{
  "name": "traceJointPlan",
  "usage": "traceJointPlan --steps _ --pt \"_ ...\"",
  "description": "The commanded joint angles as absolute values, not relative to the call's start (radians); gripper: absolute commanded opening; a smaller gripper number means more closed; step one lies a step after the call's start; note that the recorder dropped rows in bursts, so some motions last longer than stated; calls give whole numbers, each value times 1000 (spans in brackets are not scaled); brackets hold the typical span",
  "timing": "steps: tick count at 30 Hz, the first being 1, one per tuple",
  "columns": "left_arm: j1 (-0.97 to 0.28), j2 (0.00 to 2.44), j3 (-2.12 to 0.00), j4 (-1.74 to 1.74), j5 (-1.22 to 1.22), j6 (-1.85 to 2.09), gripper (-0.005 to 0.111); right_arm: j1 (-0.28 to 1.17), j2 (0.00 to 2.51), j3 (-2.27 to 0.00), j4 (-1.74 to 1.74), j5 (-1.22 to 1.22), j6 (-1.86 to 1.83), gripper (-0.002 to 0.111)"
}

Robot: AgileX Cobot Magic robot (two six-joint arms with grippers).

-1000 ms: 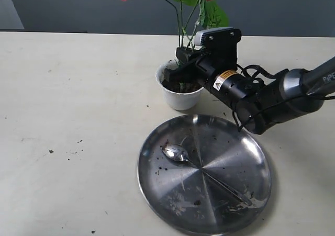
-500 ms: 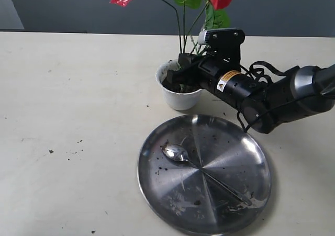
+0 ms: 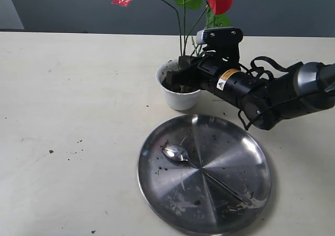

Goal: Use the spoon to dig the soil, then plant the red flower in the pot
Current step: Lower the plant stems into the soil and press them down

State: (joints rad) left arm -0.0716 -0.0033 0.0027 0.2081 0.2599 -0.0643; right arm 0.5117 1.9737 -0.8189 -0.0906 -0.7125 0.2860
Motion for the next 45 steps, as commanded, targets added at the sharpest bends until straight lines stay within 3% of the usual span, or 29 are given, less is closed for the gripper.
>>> traceJointPlan --steps 1,8,12,23,28,45 --pt "-74 0 0 203 253 -68 2 509 2017 -785 -134 -436 290 -1" --pt "-74 0 0 203 253 -68 2 509 2017 -785 -134 -436 291 0" --pt "-74 0 0 203 253 -68 2 509 2017 -785 -160 -436 291 22" --pt "-74 0 0 203 253 -68 2 509 2015 -785 -153 -436 291 24" --pt "-74 0 0 203 253 -68 2 509 2004 -785 -160 -430 291 38" --pt "-74 0 0 203 253 -68 2 509 1878 -785 -172 -294 285 38"
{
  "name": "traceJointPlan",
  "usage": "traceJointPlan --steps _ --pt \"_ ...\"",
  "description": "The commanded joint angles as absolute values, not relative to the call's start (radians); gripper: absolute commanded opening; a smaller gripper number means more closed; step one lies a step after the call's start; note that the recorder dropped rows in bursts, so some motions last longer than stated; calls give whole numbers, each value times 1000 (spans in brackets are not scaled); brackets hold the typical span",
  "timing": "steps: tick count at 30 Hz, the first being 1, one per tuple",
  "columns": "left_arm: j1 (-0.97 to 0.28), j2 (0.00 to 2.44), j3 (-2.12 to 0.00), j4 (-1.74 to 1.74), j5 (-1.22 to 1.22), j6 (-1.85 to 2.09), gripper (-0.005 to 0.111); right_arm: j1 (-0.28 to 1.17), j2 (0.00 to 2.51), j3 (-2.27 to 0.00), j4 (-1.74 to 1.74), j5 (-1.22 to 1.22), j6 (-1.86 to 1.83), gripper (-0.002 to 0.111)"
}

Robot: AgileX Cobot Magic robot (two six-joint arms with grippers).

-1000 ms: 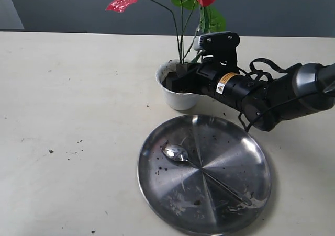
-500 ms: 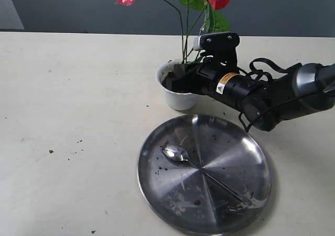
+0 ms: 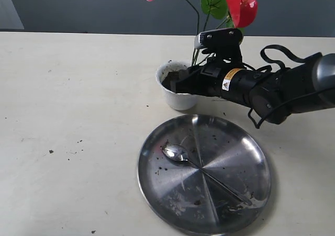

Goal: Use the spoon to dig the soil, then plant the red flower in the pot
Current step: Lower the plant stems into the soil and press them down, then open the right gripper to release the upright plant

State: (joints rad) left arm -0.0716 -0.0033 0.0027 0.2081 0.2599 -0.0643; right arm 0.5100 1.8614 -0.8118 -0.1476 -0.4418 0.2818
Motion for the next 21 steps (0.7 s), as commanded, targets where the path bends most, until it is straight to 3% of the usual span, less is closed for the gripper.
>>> traceJointPlan --steps 1,4,9,21 --pt "-74 0 0 203 253 -68 2 509 1878 -785 -172 -294 285 38" --pt "-74 0 0 203 253 -68 2 509 1878 -785 -175 -280 285 39" --pt "-74 0 0 203 253 -68 2 509 1878 -785 -201 -235 287 51" --pt "-74 0 0 203 253 -68 2 509 1878 -785 -205 -126 289 50"
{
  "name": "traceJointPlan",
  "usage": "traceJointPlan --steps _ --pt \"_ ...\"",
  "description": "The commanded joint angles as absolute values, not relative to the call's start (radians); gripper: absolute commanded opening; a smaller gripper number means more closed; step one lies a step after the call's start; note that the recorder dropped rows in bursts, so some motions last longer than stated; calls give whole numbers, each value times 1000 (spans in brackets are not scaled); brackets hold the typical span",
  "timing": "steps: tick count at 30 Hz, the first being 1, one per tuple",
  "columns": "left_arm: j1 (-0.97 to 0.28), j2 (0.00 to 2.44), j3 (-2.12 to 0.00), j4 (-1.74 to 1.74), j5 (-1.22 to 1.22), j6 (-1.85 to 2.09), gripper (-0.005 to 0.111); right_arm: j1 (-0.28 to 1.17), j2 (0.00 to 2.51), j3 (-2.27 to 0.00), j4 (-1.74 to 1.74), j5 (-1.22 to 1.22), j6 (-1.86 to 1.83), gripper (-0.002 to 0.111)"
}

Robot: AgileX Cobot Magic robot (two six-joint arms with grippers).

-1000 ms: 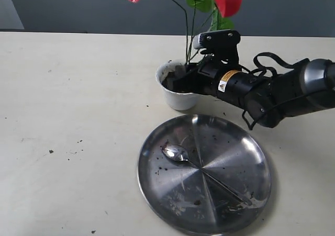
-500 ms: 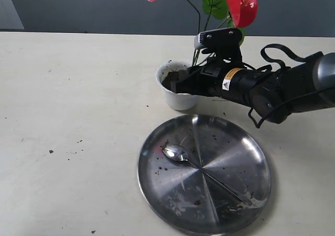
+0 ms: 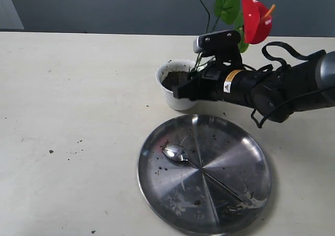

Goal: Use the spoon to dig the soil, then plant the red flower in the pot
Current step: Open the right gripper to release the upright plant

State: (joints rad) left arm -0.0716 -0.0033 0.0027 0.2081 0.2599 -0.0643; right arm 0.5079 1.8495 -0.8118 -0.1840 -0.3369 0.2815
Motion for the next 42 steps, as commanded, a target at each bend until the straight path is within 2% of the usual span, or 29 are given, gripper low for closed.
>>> traceJointPlan --steps 1,4,9,19,30,32,35,36,42 --pt "-74 0 0 203 253 -68 2 509 1878 -785 -205 -96 289 50" --pt "-74 0 0 203 253 -68 2 509 1878 -785 -215 -50 287 50" --pt "-74 0 0 203 253 -68 2 509 1853 -789 -235 -137 285 50" --pt "-74 0 0 203 253 -68 2 512 1769 -913 -281 0 285 50" --pt "-74 0 0 203 253 -68 2 512 1694 -916 -286 -9 285 49" --pt "-74 0 0 203 253 -68 2 512 1647 -916 -291 0 285 41" --pt "-74 0 0 203 253 -68 2 512 1548 -907 -291 61 285 5" --pt "-74 0 0 203 253 -68 2 512 1512 -899 -288 78 285 0" --pt "-74 0 0 203 253 -68 2 512 1255 -726 -283 67 285 -1"
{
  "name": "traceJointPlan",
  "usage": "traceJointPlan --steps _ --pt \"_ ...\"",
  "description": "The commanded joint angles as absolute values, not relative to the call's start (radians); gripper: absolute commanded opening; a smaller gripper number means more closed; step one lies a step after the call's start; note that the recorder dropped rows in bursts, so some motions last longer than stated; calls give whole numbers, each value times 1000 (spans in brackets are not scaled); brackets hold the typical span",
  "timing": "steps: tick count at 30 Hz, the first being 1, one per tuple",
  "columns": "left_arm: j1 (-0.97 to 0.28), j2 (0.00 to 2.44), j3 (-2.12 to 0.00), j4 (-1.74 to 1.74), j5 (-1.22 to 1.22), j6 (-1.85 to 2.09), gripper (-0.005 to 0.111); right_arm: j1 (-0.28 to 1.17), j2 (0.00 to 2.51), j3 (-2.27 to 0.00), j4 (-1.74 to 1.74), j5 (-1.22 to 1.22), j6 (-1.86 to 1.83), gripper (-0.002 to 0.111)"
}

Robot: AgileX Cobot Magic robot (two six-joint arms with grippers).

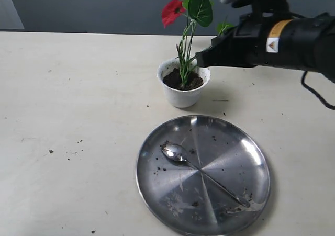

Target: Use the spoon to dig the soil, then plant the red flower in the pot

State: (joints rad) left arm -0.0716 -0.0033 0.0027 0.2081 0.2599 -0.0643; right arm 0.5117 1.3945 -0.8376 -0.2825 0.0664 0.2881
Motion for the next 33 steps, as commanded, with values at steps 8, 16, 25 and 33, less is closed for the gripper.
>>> traceJointPlan --steps 8,16,25,33 --pt "-74 0 0 203 253 -68 2 512 919 -465 -238 81 309 -1" --pt "-74 0 0 203 253 -68 2 512 872 -458 -238 81 309 -1" --pt "-74 0 0 203 253 -68 2 512 881 -436 -174 53 309 -1" --pt "-74 0 0 203 253 -68 2 512 697 -380 225 -81 312 -1"
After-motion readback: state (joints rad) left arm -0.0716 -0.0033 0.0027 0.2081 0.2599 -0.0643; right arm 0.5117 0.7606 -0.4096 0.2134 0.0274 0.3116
